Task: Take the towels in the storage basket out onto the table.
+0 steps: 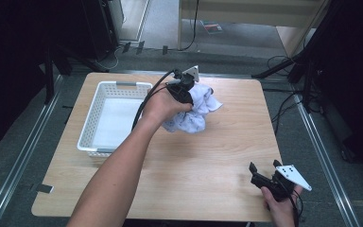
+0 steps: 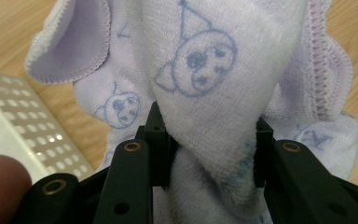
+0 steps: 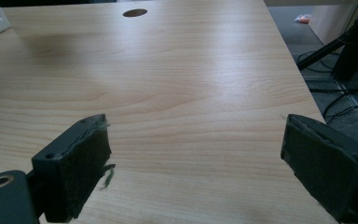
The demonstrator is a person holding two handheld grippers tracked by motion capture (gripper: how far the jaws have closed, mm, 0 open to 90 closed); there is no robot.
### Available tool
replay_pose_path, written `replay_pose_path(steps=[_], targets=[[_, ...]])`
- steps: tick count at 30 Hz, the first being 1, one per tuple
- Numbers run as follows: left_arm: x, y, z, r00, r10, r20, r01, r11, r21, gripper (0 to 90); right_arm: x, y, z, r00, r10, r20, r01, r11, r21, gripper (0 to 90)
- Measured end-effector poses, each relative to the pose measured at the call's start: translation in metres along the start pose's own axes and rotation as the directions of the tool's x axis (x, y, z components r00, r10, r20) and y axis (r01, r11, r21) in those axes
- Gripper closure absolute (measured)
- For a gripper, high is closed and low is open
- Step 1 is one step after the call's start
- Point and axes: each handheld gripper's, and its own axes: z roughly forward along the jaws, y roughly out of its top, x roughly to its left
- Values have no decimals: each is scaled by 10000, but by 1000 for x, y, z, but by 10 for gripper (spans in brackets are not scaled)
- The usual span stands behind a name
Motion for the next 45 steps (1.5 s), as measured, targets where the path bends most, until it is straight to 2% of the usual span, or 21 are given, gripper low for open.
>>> replay_pose_path(steps=[2, 5, 6, 9, 10, 11, 15, 19, 20, 22, 23, 25, 28, 29, 34, 36, 38, 40, 45], targets=[[-1, 0, 4, 10000, -4, -35, 4, 10000, -59, 637, 0, 0, 0, 10000, 8, 21, -8, 10000, -7, 80], [-2, -1, 18, 9999, -100, 50, 99, 9997, 243, 627, 0, 0, 0, 10000, 41, 1, -41, 10000, -35, 80], [-2, -1, 18, 9999, -100, 50, 99, 9997, 243, 625, 0, 0, 0, 10000, -3, 1, 3, 10000, -52, 80], [-8, -4, 35, 10000, -10, 82, 6, 9989, 461, 623, 0, 0, 0, 10000, 7, 18, -7, 10000, -26, 80], [-8, -4, 35, 10000, -10, 82, 6, 9989, 461, 623, 0, 0, 0, 10000, -7, 29, 7, 10000, -22, 80], [-12, -6, 45, 9997, 5, 241, -18, 9985, 553, 621, 0, 0, 0, 10000, -20, 29, 21, 10000, -29, 80], [-16, -7, 58, 9995, -10, 300, -10, 9978, 665, 613, 0, 0, 0, 10000, 14, 13, -14, 10000, -40, 80], [-19, -8, 61, 9993, -88, 374, 63, 9976, 684, 592, 0, 0, 0, 10000, 40, 3, -39, 10000, -50, 80], [-19, -8, 63, 9984, -105, 548, 68, 9976, 682, 586, 0, 0, 0, 10000, 54, -15, -54, 10000, -52, 80], [-19, -9, 63, 9979, -159, 635, 118, 9978, 652, 588, 0, 0, 0, 10000, 45, -8, -45, 10000, -56, 80], [-18, -9, 62, 9974, -225, 689, 182, 9979, 630, 625, 0, 0, 0, 10000, 53, -7, -53, 10000, -62, 80], [-17, -10, 63, 9958, -242, 882, 184, 9976, 666, 602, 0, 0, 0, 10000, 50, -11, -50, 10000, -64, 80], [-17, -10, 64, 9954, -236, 933, 178, 9979, 626, 580, 0, 0, 0, 10000, 59, -8, -59, 10000, -69, 80], [-17, -11, 64, 9939, -249, 1077, 178, 9976, 662, 508, -1, 0, 0, 10000, 60, -15, -60, 10000, -79, 80], [-19, -10, 58, 9894, -222, 1434, 141, 9983, 569, 270, -1, 0, 0, 10000, 64, -10, -64, 10000, -76, 80], [-19, -10, 57, 9905, -154, 1370, 74, 9982, 588, 170, -1, 0, 0, 10000, 60, -9, -60, 10000, -80, 80], [-17, -10, 53, 9932, -334, 1117, 281, 9984, 492, 88, -1, 0, -1, 10000, 70, -14, -70, 9999, -82, 80], [-14, -11, 51, 9932, -440, 1073, 389, 9980, 493, 1, -1, 0, -1, 9999, 99, -19, -99, 9999, -78, 80], [-2, -17, 38, 9956, -384, 852, 349, 9985, 416, 0, -1, 0, 0, 9999, 101, -18, -101, 9999, -62, 80]])
